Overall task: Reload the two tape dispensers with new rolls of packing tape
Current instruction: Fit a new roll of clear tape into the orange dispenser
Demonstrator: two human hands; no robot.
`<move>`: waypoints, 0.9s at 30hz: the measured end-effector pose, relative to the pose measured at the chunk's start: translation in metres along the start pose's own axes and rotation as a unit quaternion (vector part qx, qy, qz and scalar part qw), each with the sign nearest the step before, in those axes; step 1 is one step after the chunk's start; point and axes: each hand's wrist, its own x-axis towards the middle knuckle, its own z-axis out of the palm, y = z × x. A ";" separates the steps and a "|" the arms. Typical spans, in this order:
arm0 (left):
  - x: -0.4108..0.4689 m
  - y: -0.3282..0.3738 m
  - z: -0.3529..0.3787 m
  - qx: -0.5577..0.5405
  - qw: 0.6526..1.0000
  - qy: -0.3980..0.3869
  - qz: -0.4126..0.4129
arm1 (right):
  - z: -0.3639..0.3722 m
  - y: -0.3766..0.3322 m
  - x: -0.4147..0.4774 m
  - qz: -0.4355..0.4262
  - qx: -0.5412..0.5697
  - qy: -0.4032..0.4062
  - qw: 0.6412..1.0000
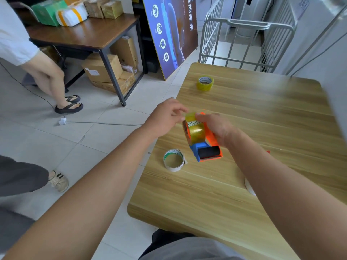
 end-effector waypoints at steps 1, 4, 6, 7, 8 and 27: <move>-0.002 -0.002 0.001 0.016 0.999 -0.018 0.024 | -0.003 -0.001 0.000 0.002 -0.015 -0.008 1.000; -0.007 -0.002 0.002 0.023 0.997 -0.057 0.040 | -0.010 0.000 0.000 0.027 -0.053 -0.040 0.997; -0.009 0.001 0.002 0.047 0.994 -0.078 0.054 | -0.015 0.000 0.000 0.056 -0.067 -0.055 0.995; -0.010 0.003 0.001 0.070 0.992 -0.085 0.069 | -0.016 0.000 0.000 0.069 -0.082 -0.061 0.992; -0.011 0.005 0.002 0.098 0.987 -0.090 0.091 | -0.017 -0.001 0.000 0.080 -0.101 -0.065 0.990; -0.033 0.014 0.013 0.328 0.872 -0.092 0.351 | -0.028 0.003 0.007 0.178 -0.174 -0.151 0.957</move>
